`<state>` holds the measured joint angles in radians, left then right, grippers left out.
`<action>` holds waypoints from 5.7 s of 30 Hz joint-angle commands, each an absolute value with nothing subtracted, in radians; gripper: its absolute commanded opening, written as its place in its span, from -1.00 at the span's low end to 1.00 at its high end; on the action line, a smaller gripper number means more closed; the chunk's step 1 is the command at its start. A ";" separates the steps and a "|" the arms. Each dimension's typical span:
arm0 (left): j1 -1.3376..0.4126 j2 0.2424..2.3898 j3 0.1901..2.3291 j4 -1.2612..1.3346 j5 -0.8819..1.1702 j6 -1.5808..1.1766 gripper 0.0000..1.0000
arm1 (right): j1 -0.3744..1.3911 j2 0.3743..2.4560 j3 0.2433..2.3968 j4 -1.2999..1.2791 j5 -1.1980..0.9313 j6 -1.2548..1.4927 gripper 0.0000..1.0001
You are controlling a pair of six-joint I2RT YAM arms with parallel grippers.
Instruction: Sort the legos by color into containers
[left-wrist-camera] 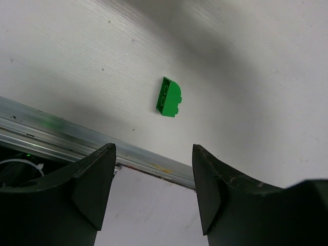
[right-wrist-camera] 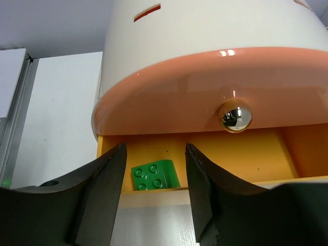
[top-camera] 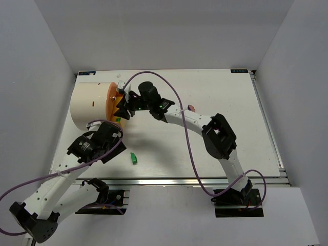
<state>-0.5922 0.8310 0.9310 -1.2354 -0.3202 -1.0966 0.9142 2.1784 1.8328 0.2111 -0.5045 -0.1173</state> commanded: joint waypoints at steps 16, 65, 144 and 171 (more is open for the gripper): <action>-0.606 1.139 0.830 -0.982 -0.233 -1.043 0.32 | 0.640 1.674 1.334 0.176 -0.494 0.034 0.36; -0.681 1.346 1.456 -1.095 -0.363 -0.632 -0.93 | 0.454 1.537 1.046 0.149 -0.563 0.005 0.22; -0.449 1.848 1.698 -1.063 -0.689 -0.351 0.38 | 0.426 1.615 1.117 0.103 -0.640 -0.055 -0.54; -0.449 1.842 1.649 -1.052 -0.785 -0.327 -0.21 | 0.417 1.620 1.124 0.101 -0.637 -0.052 -0.53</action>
<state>-0.4496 1.9125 1.6512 -1.0657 -0.7589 -0.3492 0.4255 1.6119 1.0843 0.0990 -0.6315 -0.0448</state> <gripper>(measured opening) 0.441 0.233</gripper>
